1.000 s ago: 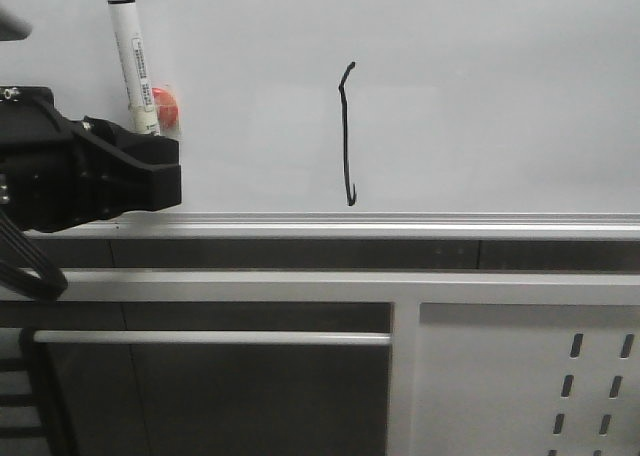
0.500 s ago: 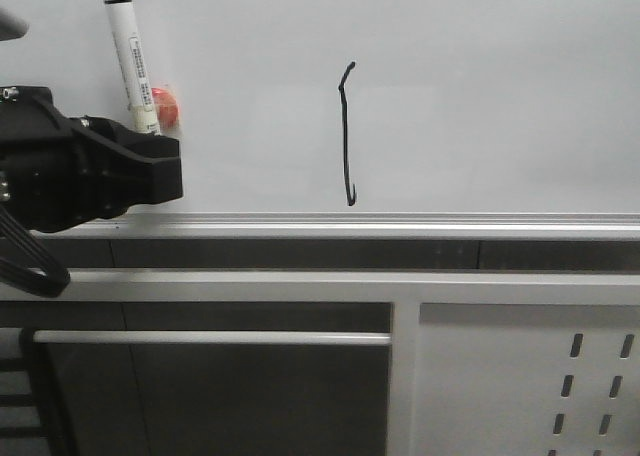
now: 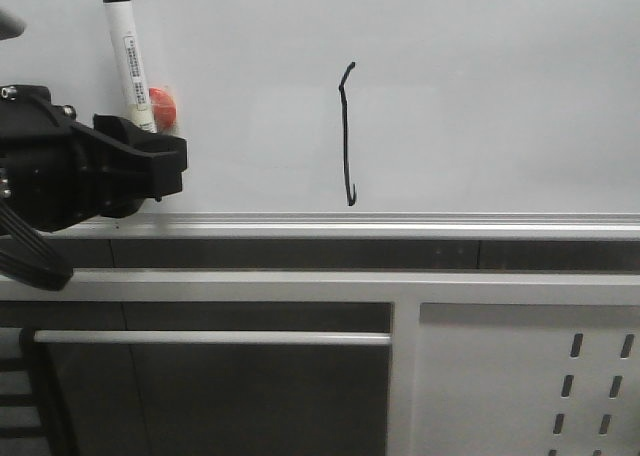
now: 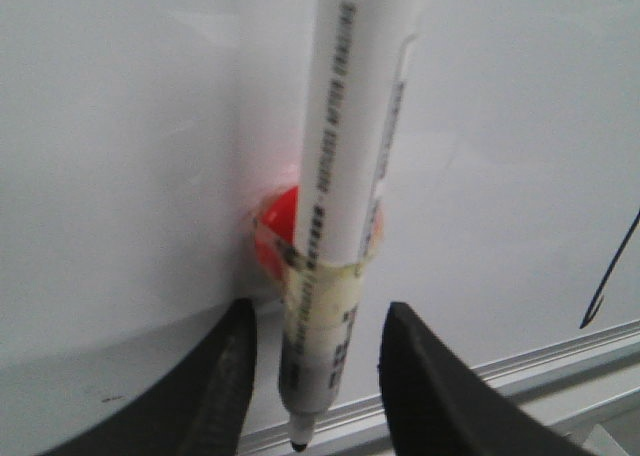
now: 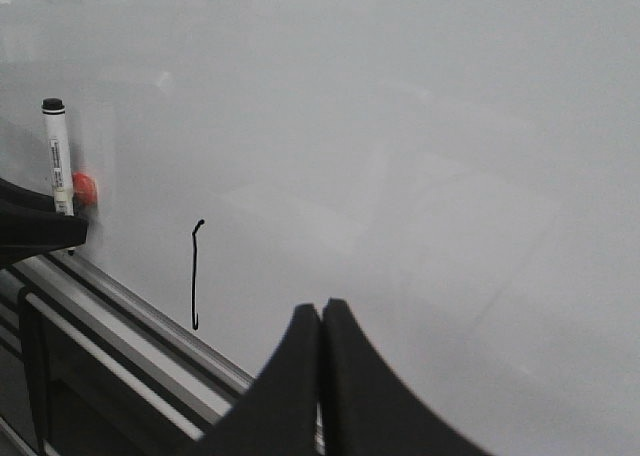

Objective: Write number 1 on whiteboard

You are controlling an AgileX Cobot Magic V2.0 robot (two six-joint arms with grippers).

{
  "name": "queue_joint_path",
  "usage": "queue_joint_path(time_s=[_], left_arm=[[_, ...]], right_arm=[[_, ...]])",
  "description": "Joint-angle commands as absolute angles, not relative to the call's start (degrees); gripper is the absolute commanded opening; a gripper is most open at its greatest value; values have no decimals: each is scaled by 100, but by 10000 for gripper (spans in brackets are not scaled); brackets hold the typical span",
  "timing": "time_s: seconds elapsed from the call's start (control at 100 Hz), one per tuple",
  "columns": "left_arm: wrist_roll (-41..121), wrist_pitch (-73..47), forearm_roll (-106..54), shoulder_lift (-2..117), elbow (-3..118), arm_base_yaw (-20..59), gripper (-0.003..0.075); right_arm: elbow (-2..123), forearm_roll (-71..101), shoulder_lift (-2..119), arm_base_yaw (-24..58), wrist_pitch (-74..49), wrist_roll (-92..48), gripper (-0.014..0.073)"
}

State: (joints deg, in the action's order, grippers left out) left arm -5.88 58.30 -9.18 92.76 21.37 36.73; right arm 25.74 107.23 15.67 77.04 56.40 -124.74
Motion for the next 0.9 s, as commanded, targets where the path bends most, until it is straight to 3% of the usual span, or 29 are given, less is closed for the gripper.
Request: queue_joint_path(time_s=[0.0,0.12,0.51,0.65,0.85,0.89], left_arm=[[-690,6274,-1003,9032,2174,3663,404],[-690,6274,-1003,8799,2033,3663,490],[-690,6166,-755,7114,1245,3663,467],[-679,5667,-378,6155,1220,3663,344],[-478,4368,-273,4352,1220,3663,0],[-382,3887,-172,3919,1245,3663,-15]], right_arm=[[2701,10627,1630,7696,5384,-12457,-69],[2701,10627,1630,7696,5373,-12457,-69],[2701,10627,1630,7696,5373,-12457,-69],[2701,10627,1582,7696,5303,-12457,-69],[2701,10627,1290,7696,4908,-12457,-69],[2701,10627,1198,7696,4736,-12457,-69]])
